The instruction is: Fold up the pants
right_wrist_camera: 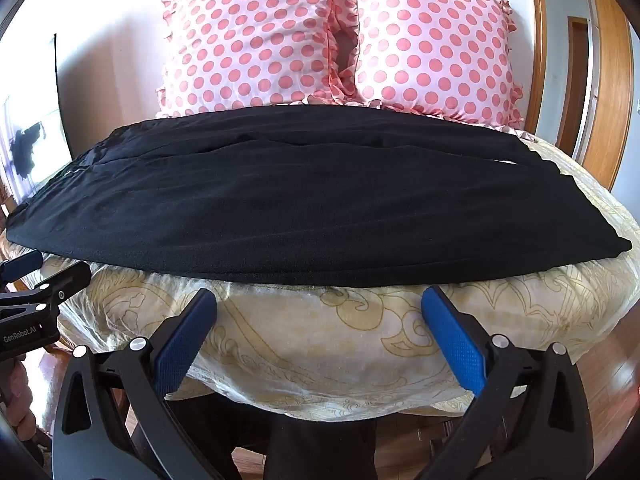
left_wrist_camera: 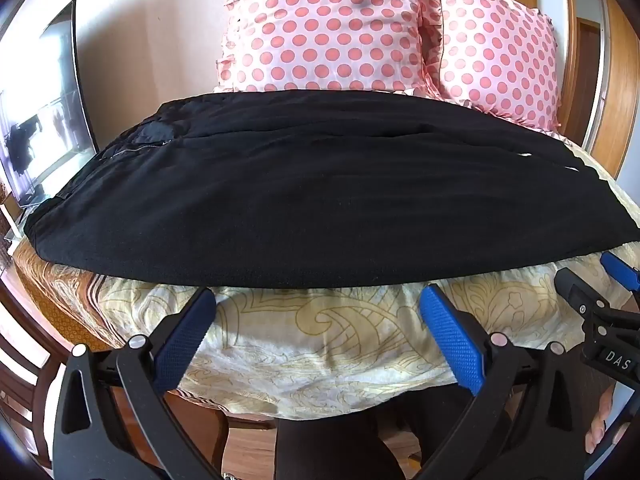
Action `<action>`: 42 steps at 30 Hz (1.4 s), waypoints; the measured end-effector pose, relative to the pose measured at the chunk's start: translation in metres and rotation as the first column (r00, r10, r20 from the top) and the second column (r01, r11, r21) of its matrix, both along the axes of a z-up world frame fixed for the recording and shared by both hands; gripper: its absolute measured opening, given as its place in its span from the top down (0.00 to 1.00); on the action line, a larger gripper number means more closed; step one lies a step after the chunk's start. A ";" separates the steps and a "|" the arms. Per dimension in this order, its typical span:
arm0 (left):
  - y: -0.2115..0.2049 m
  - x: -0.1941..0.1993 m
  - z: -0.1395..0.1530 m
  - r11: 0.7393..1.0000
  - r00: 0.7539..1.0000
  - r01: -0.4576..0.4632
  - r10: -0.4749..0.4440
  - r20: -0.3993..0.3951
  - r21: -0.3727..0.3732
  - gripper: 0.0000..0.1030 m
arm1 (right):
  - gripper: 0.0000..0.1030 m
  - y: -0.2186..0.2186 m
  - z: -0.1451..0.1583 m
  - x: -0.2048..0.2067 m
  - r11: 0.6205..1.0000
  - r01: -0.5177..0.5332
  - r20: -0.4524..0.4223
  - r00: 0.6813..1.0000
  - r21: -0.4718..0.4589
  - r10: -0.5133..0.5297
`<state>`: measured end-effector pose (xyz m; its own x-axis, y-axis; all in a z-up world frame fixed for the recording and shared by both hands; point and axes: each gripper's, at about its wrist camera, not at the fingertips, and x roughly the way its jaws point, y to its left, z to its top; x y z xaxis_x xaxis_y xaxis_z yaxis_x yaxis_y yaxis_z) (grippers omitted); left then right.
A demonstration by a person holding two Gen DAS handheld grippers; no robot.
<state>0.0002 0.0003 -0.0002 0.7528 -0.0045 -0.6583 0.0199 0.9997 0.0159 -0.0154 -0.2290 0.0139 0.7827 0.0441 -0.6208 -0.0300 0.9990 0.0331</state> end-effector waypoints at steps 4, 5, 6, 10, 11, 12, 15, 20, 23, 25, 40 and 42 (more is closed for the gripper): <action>0.000 0.000 0.000 1.000 1.000 -0.001 0.001 0.001 0.002 0.02 | 0.01 0.000 0.000 0.000 1.000 0.000 -0.001 1.000 0.001 0.000; 0.000 0.000 0.000 1.000 1.000 -0.001 0.001 0.001 0.002 0.02 | 0.01 0.000 0.000 0.000 1.000 0.000 0.000 1.000 0.000 0.000; 0.000 0.001 0.001 1.000 1.000 -0.001 0.001 0.002 0.002 0.02 | 0.01 0.000 0.000 0.000 1.000 0.000 0.000 1.000 0.001 0.000; 0.001 0.002 0.002 1.000 1.000 0.000 0.000 0.005 0.002 0.02 | 0.01 -0.001 0.000 0.000 1.000 0.000 0.000 1.000 0.001 0.000; 0.001 0.003 0.002 1.000 1.000 0.000 0.000 0.006 0.002 0.02 | 0.01 -0.001 0.000 0.000 1.000 0.000 0.001 1.000 0.001 0.000; 0.002 0.003 0.003 1.000 1.000 0.000 0.000 0.007 0.002 0.02 | 0.01 0.000 0.000 0.000 1.000 0.000 0.001 1.000 0.000 0.000; -0.003 0.000 0.004 1.000 1.000 0.001 -0.001 0.011 0.004 0.02 | 0.01 0.000 0.000 0.000 1.000 0.000 0.000 1.000 0.000 0.000; -0.006 0.001 0.006 1.000 1.000 0.001 -0.001 0.014 0.005 0.02 | 0.01 0.000 0.000 0.000 1.000 0.000 0.001 1.000 0.000 0.000; -0.005 0.000 0.005 1.000 1.000 0.001 -0.001 0.015 0.005 0.02 | 0.01 0.000 0.000 0.000 1.000 0.000 0.001 1.000 0.000 0.000; -0.005 0.000 0.005 1.000 1.000 0.001 -0.001 0.016 0.005 0.02 | 0.01 0.000 0.000 0.000 1.000 -0.001 0.001 1.000 0.000 0.001; -0.005 -0.001 0.005 1.000 1.000 0.002 -0.002 0.019 0.006 0.02 | 0.01 0.000 0.000 0.001 1.000 -0.001 0.001 1.000 -0.001 0.001; -0.005 -0.001 0.005 1.000 1.000 0.002 -0.002 0.019 0.006 0.02 | 0.01 0.000 0.000 0.001 1.000 -0.001 0.001 1.000 -0.001 0.001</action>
